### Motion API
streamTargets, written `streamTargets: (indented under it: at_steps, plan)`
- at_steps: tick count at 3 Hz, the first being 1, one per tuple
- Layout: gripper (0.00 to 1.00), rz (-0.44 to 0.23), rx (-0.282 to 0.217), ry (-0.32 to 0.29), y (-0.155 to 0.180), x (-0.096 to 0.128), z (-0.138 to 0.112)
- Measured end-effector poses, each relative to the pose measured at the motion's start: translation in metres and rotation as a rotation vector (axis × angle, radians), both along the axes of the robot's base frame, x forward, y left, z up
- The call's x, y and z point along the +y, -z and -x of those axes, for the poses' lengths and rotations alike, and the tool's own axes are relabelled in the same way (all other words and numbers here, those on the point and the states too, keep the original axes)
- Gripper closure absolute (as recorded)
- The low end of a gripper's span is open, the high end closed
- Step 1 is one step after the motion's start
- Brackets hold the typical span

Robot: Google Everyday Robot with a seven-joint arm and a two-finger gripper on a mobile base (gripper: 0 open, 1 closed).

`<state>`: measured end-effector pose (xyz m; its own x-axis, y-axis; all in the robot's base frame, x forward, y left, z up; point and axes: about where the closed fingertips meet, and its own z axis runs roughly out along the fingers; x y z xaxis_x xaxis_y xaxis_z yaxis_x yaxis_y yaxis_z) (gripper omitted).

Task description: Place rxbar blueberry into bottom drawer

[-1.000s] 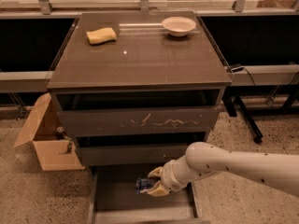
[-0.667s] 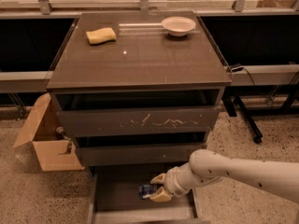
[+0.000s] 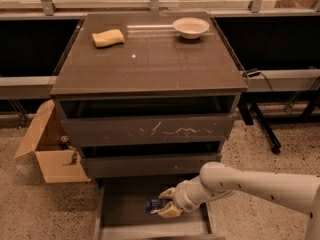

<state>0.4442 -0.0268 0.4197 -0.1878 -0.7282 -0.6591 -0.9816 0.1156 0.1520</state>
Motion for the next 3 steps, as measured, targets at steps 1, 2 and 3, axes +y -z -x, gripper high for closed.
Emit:
streamTargets:
  at_steps: [1, 2, 3]
  plan:
    - [1.00, 0.026, -0.019, -0.036, 0.050, -0.002, -0.009]
    - [1.00, 0.026, -0.007, -0.067, 0.113, -0.002, -0.014]
    - [1.00, 0.020, 0.019, -0.083, 0.164, 0.000, -0.019]
